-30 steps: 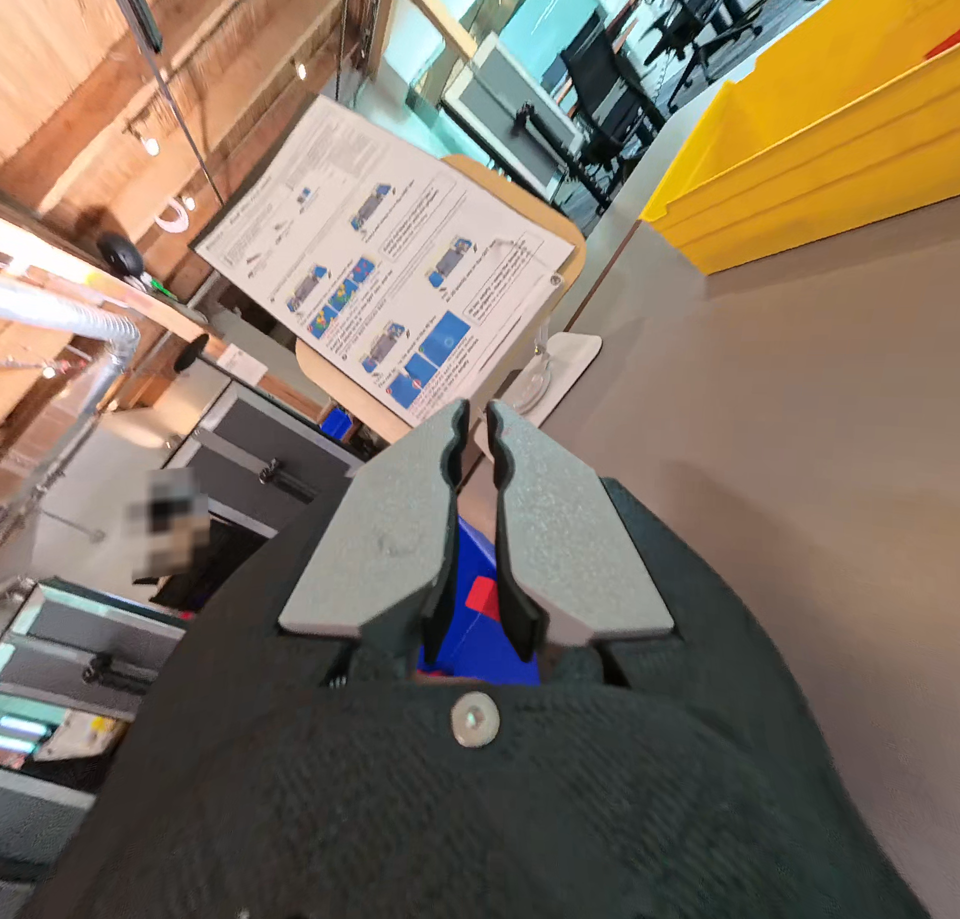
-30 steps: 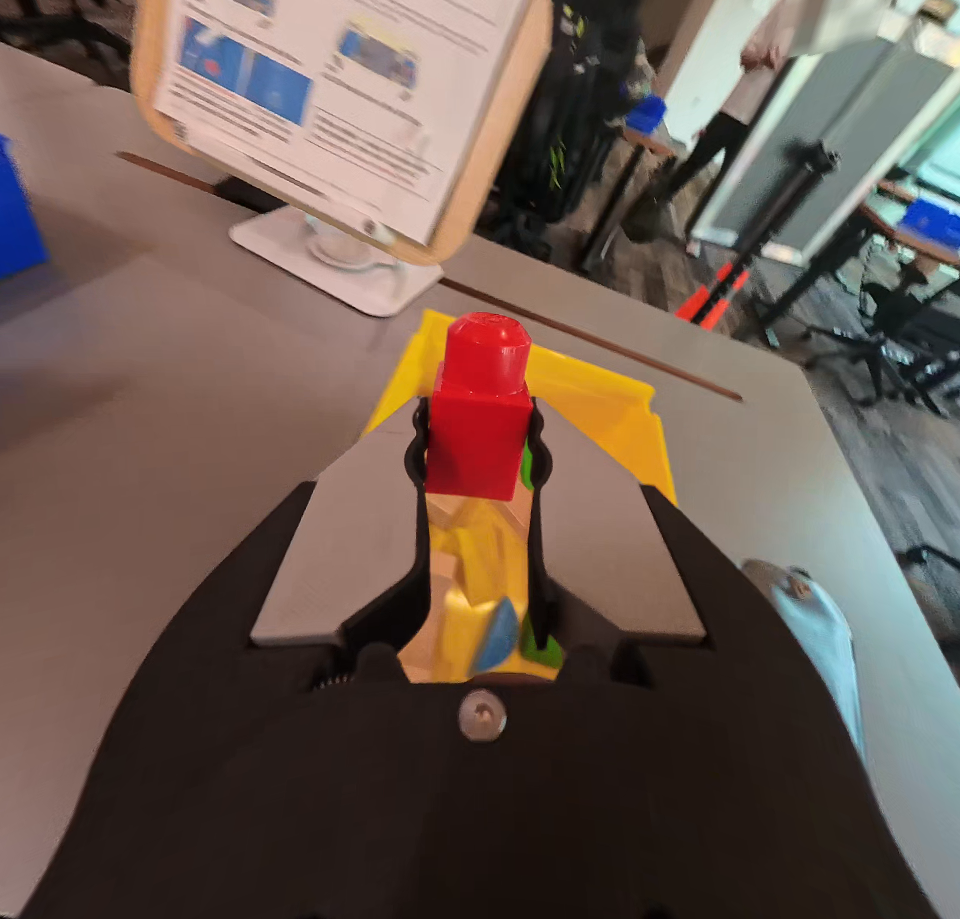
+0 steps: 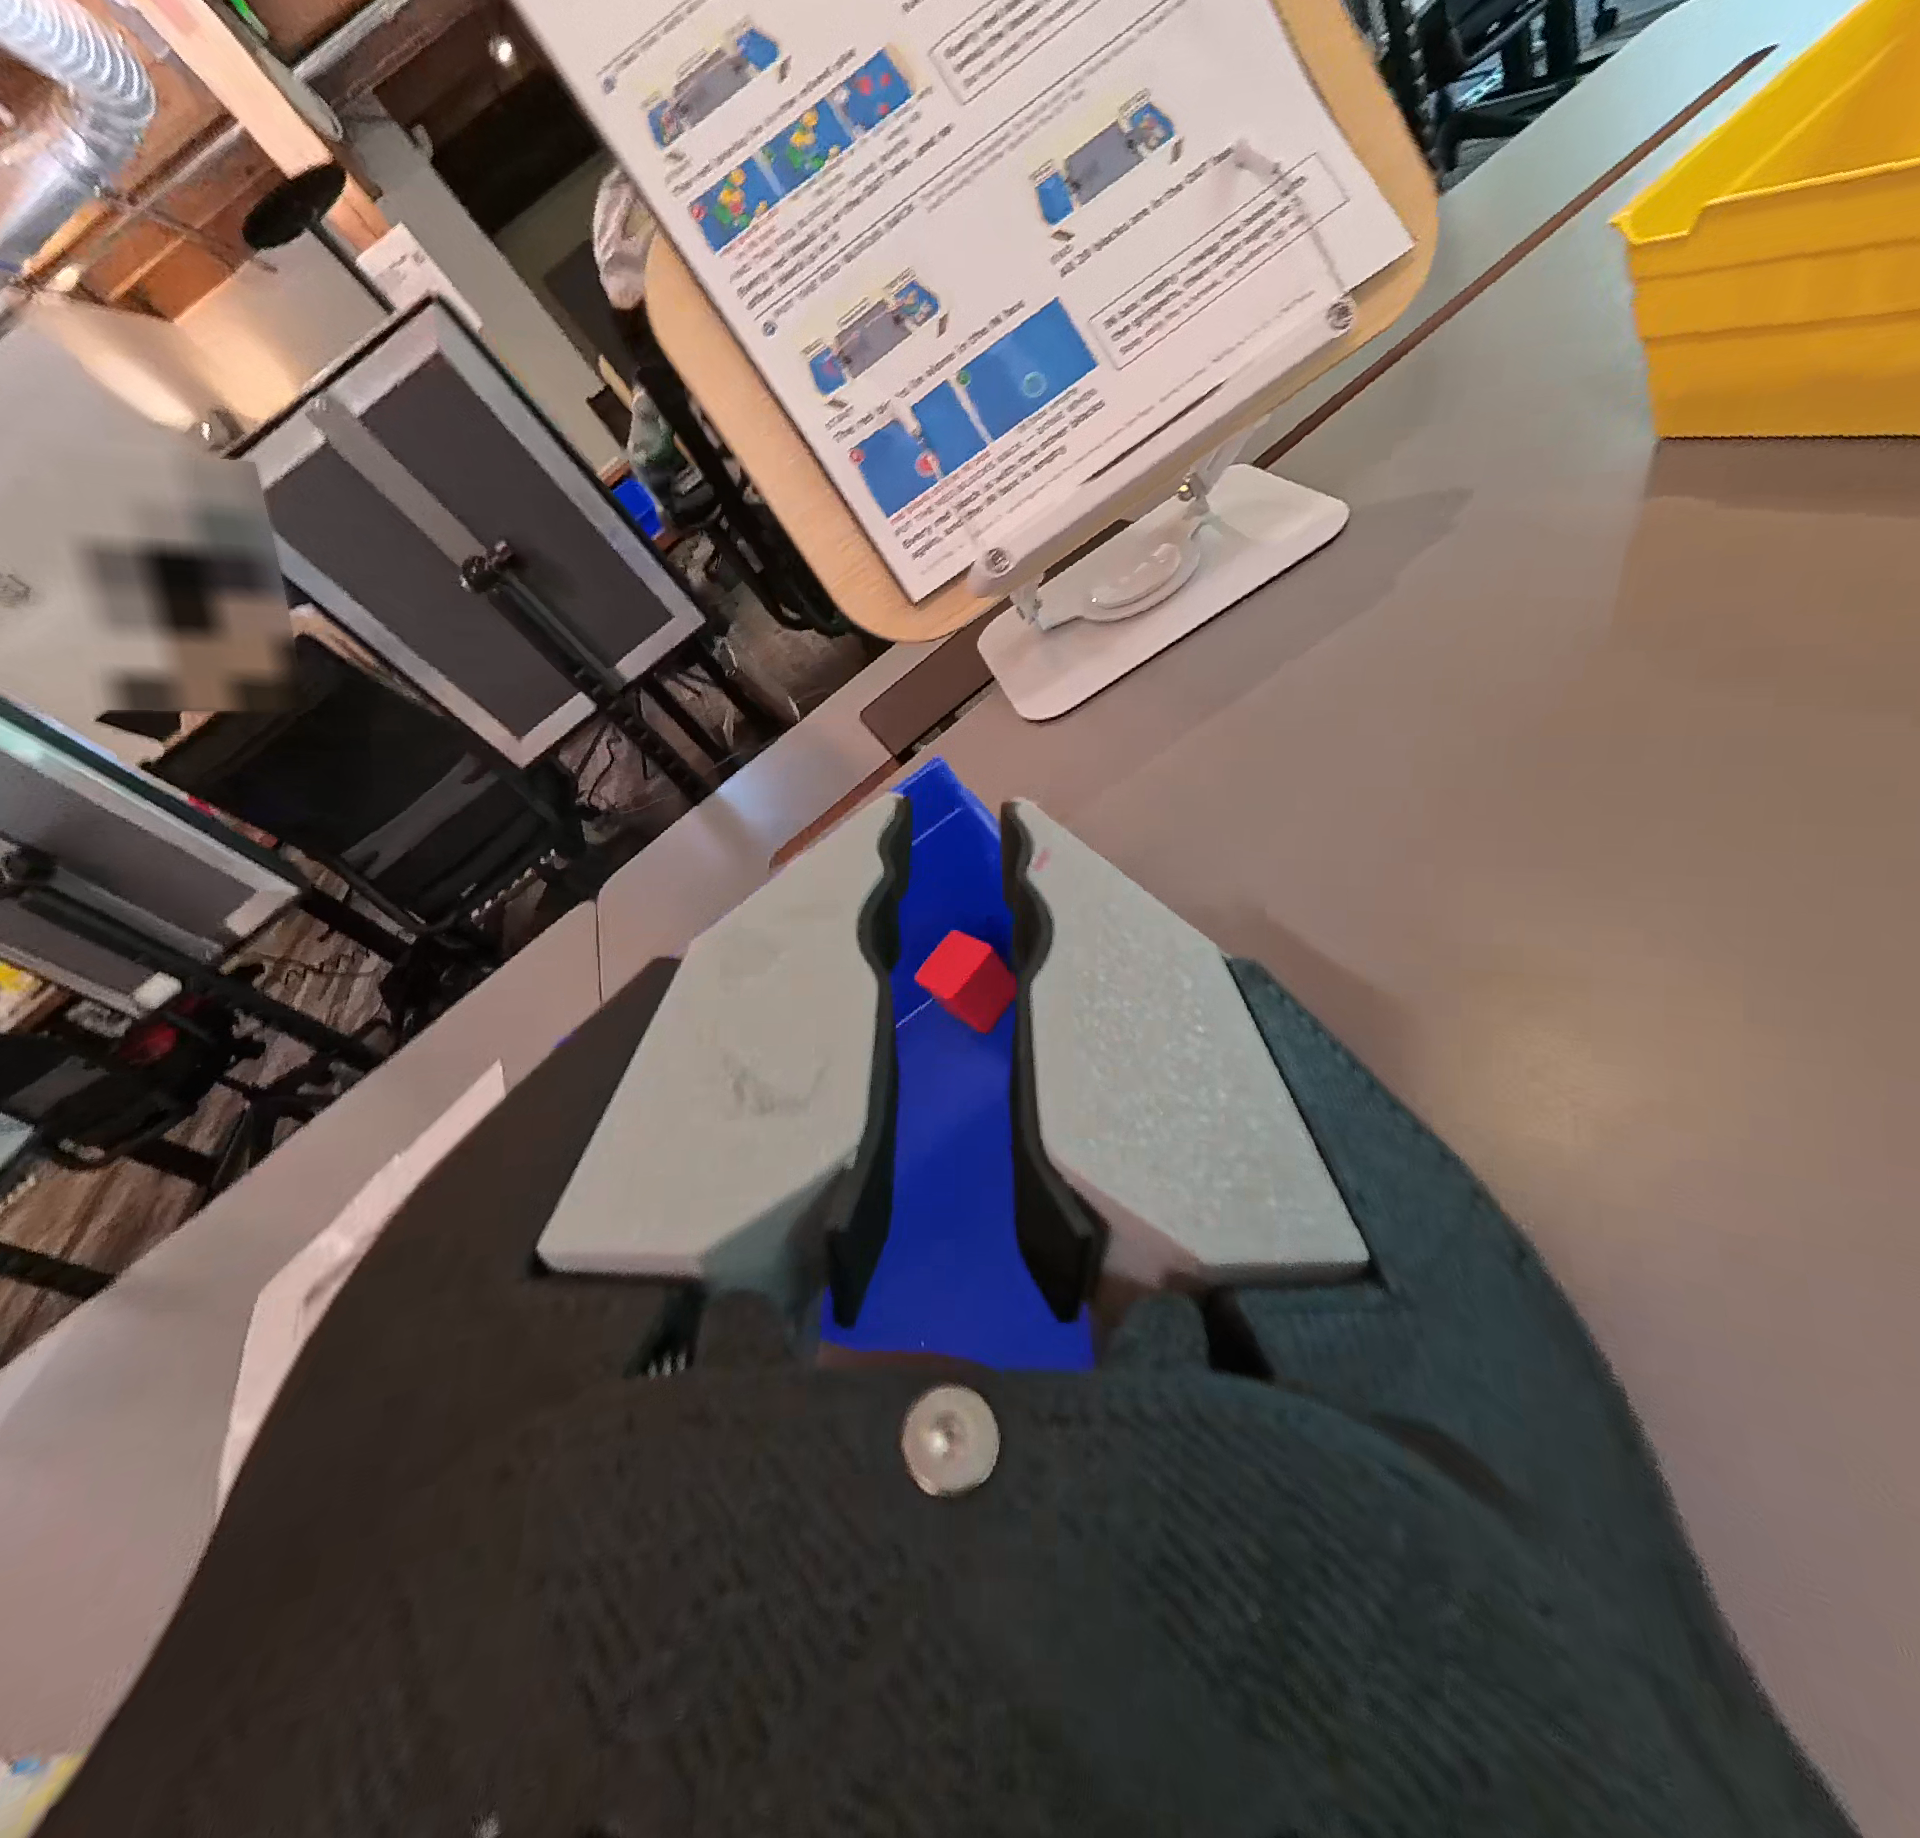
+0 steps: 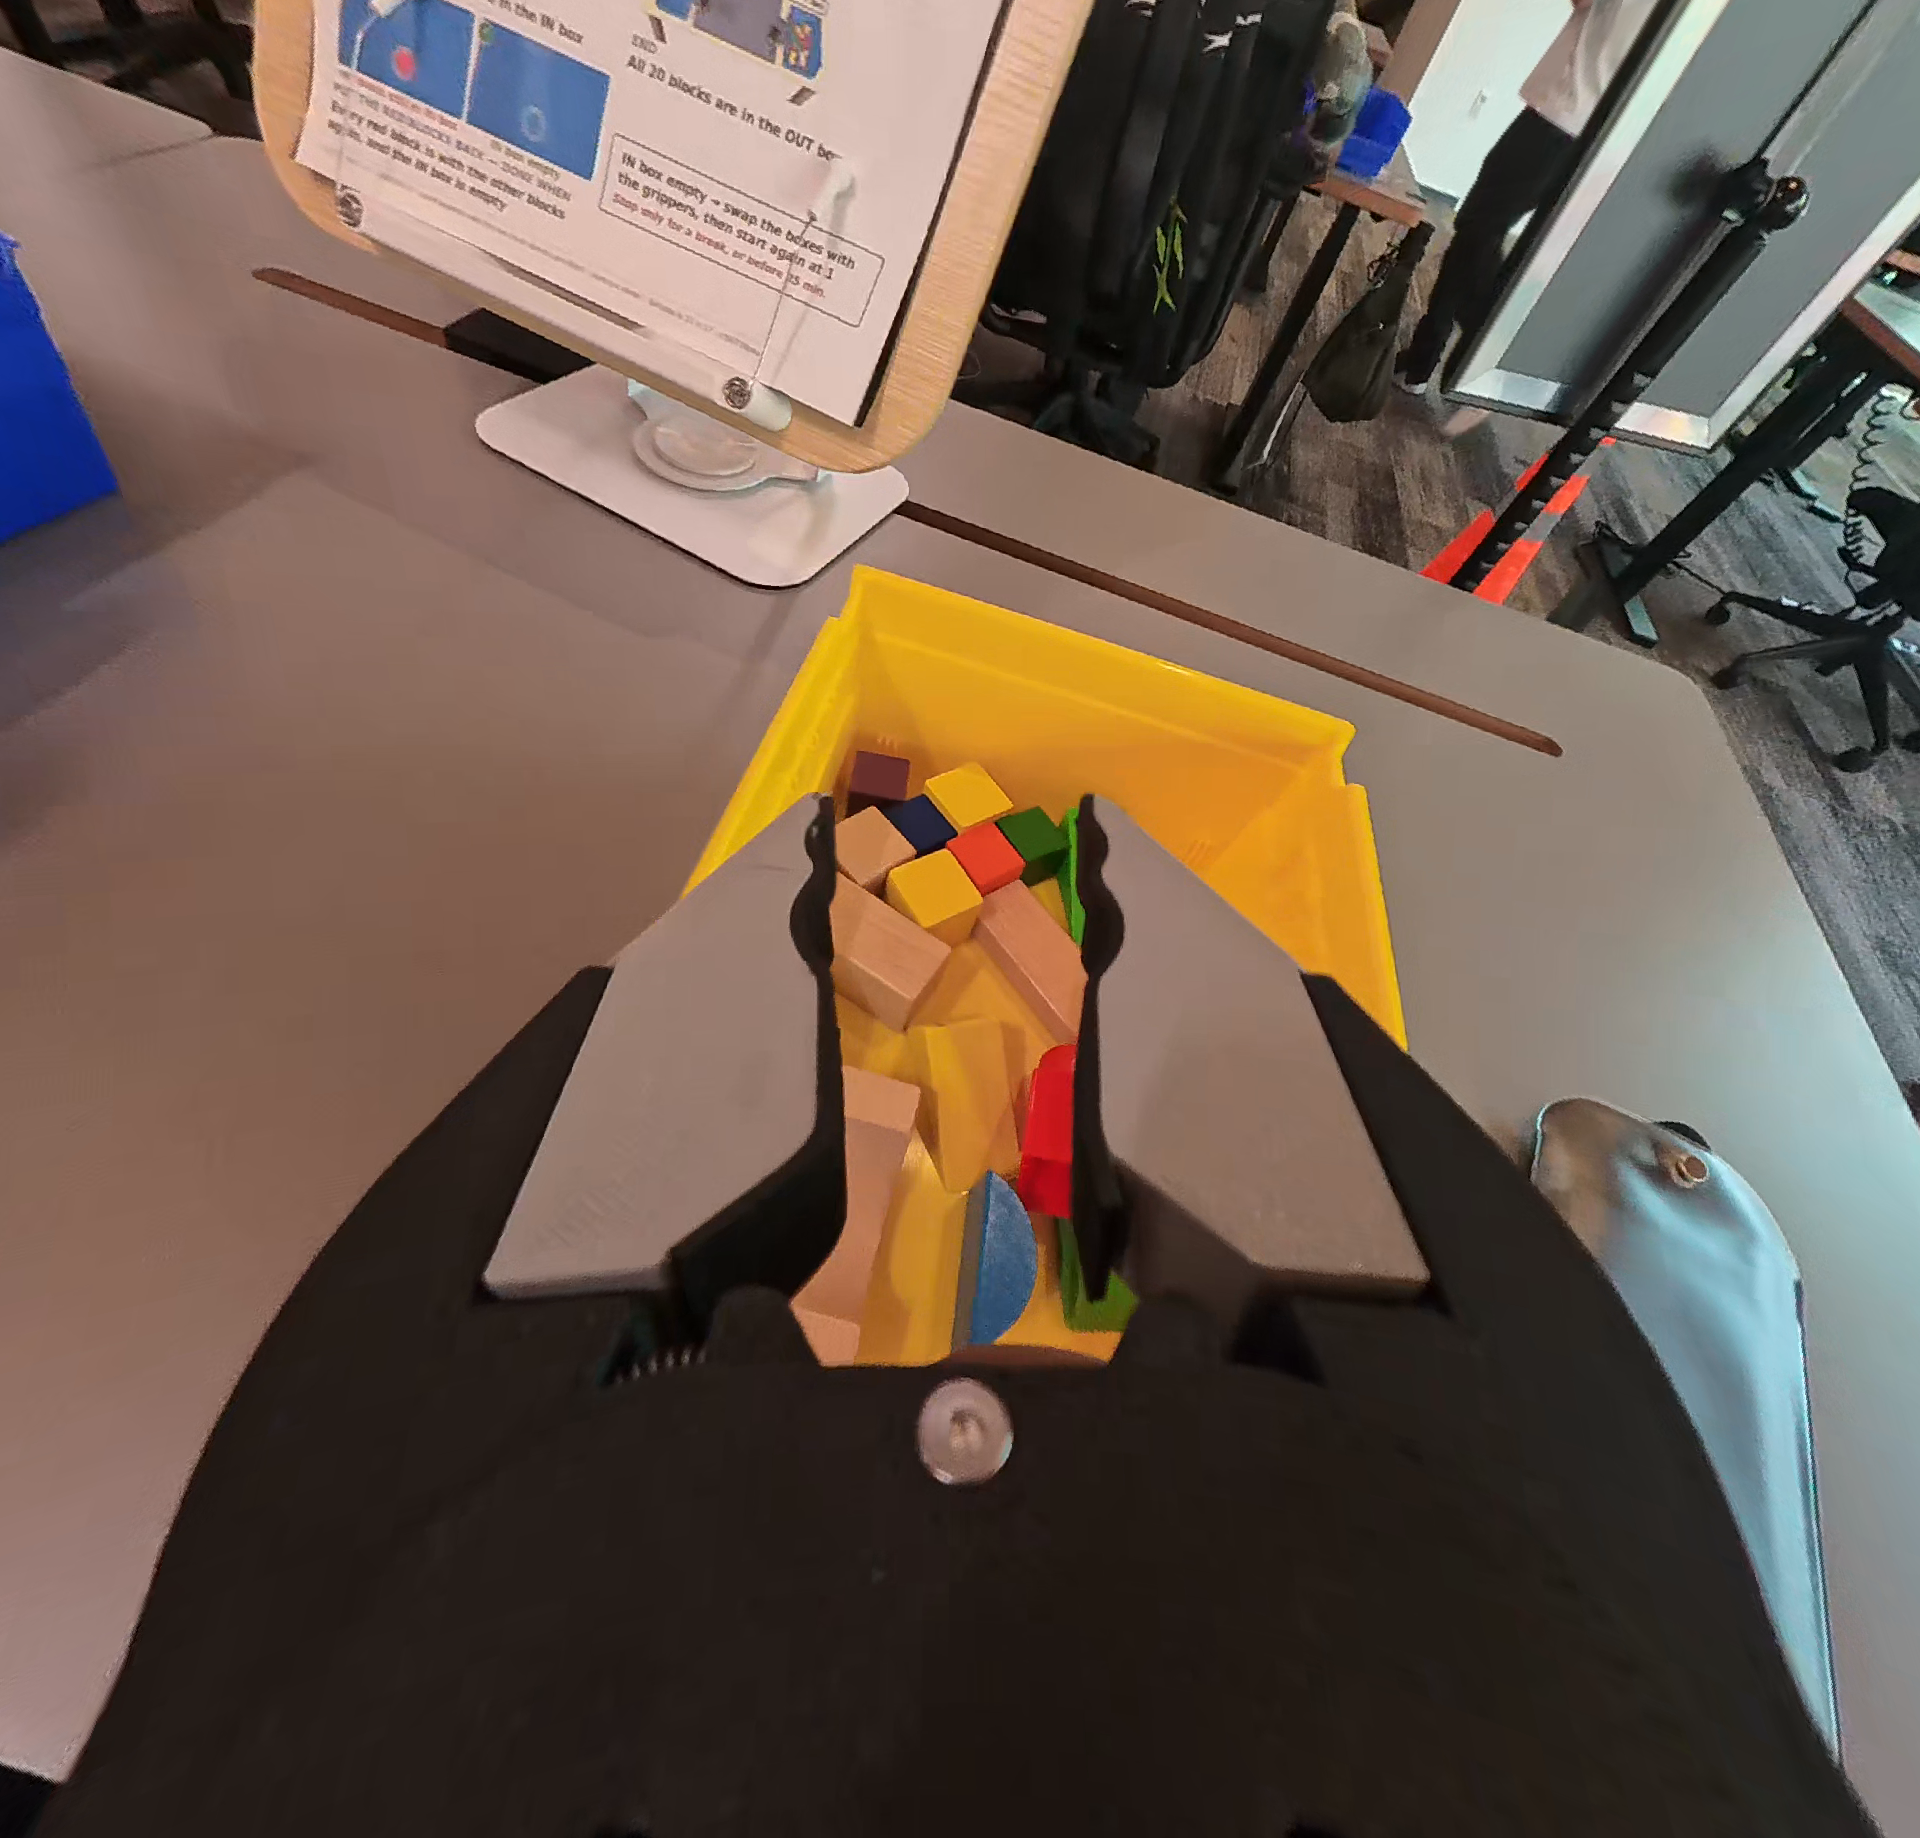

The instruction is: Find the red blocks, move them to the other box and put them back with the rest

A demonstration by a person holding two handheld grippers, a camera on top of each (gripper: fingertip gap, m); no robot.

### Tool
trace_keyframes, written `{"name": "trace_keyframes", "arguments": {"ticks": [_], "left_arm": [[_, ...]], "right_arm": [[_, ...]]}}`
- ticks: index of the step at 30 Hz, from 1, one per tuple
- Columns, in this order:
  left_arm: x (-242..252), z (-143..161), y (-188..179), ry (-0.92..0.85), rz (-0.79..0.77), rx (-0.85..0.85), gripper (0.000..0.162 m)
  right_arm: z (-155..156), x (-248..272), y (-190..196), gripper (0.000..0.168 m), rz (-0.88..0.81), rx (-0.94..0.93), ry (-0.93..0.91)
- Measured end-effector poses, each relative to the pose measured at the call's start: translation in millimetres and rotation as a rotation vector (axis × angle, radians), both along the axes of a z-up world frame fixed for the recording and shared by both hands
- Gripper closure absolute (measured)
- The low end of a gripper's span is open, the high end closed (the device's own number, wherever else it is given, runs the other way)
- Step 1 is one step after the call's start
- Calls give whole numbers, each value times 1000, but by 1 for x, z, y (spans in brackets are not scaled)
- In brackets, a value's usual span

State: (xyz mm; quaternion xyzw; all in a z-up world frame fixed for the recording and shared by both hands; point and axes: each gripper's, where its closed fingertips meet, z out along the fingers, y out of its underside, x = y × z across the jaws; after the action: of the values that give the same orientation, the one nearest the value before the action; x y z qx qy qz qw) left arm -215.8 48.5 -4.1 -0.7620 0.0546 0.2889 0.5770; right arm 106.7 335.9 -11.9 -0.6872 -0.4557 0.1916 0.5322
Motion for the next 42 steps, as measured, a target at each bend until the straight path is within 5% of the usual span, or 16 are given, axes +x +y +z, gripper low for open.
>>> {"name": "trace_keyframes", "arguments": {"ticks": [6, 11, 16, 30, 32, 36, 42], "left_arm": [[-54, -25, -22, -249, 131, -30, 121], [-101, -50, -30, -322, 223, -59, 115], [-98, -96, 16, -472, 27, -244, 111], [-117, -185, 77, -495, -52, -788, 110], [-115, -181, 85, -521, -78, -739, 126], [-120, -168, 76, -400, -40, -725, 127], [-81, -42, 56, -78, -53, -199, 128]], "right_arm": [[-4, -4, -1, 124, 12, -6, -10], [-5, -10, -4, 125, 32, -15, 2], [-17, -19, -5, 124, 43, -35, -35], [-15, -17, -7, 124, 52, -16, -39], [-12, -15, -7, 124, 53, -14, -31], [-9, -13, -10, 125, 62, -9, -26], [-3, -38, -53, 123, 241, -94, 43]]}}
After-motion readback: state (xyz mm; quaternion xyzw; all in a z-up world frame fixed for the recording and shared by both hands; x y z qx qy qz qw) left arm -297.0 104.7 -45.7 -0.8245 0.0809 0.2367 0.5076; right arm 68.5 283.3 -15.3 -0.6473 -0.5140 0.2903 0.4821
